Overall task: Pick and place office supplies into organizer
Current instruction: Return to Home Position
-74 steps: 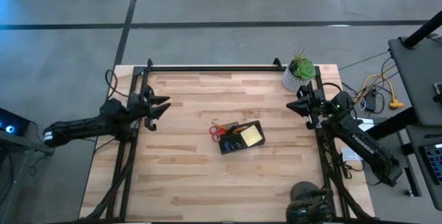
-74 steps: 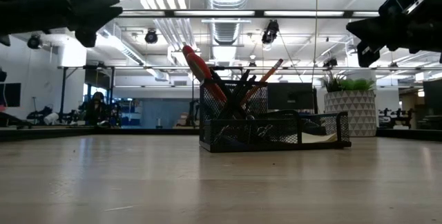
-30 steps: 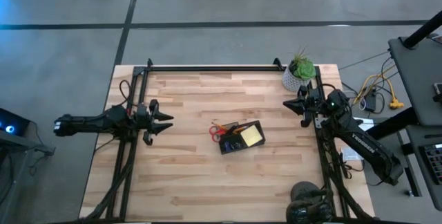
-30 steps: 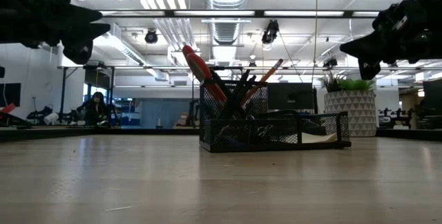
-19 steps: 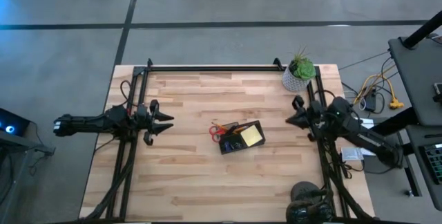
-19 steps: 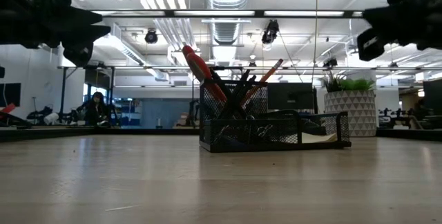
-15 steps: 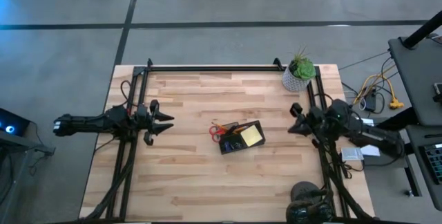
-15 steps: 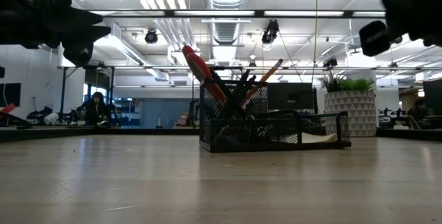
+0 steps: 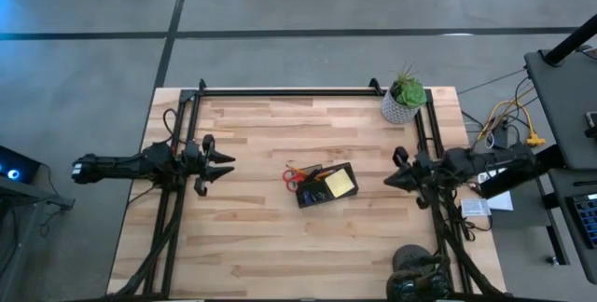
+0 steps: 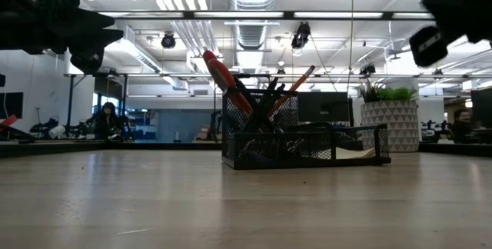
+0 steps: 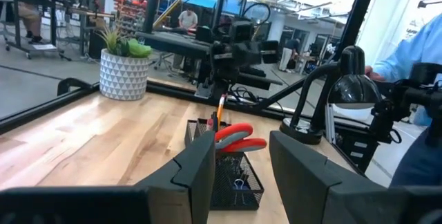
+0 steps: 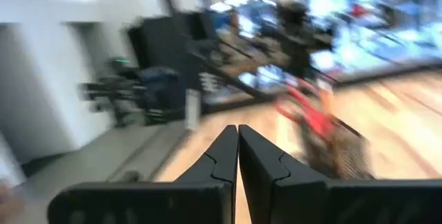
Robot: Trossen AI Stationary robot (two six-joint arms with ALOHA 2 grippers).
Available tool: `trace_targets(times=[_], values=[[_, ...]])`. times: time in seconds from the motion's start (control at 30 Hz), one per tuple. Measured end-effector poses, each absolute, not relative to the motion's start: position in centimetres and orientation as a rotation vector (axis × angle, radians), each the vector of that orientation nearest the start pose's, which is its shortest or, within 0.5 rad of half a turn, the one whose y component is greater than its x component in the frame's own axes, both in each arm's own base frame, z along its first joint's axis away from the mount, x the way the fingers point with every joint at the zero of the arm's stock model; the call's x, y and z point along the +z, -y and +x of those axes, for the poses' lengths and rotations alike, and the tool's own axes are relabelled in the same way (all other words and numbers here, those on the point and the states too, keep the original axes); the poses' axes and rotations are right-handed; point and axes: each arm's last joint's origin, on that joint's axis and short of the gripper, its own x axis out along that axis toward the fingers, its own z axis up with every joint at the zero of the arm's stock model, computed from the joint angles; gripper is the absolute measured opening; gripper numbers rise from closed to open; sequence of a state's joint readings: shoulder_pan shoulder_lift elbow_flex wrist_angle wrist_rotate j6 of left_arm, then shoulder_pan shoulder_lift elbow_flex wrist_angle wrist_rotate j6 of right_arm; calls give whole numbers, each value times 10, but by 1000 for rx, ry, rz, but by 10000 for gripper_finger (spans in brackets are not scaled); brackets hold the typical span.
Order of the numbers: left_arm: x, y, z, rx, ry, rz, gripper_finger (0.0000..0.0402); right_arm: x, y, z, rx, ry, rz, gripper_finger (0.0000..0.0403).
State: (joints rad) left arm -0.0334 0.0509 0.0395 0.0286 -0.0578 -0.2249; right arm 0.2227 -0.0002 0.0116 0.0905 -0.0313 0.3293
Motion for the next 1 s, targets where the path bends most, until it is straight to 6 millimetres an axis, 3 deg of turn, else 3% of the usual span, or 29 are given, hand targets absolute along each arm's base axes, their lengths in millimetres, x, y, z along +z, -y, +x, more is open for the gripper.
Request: trace_targets(times=[0.07,0.17,0.3,1.0], values=[[176,2,99,22,22,-226,123,182,-24,92,359,117,269,8],[176,2,99,22,20,-226,123,183,-23,93,307,148,180,9],[176,2,99,23,18,-226,123,178,-18,95,134,107,265,9],[176,2,99,22,20,-225,123,175,-18,96,120,84,171,9]])
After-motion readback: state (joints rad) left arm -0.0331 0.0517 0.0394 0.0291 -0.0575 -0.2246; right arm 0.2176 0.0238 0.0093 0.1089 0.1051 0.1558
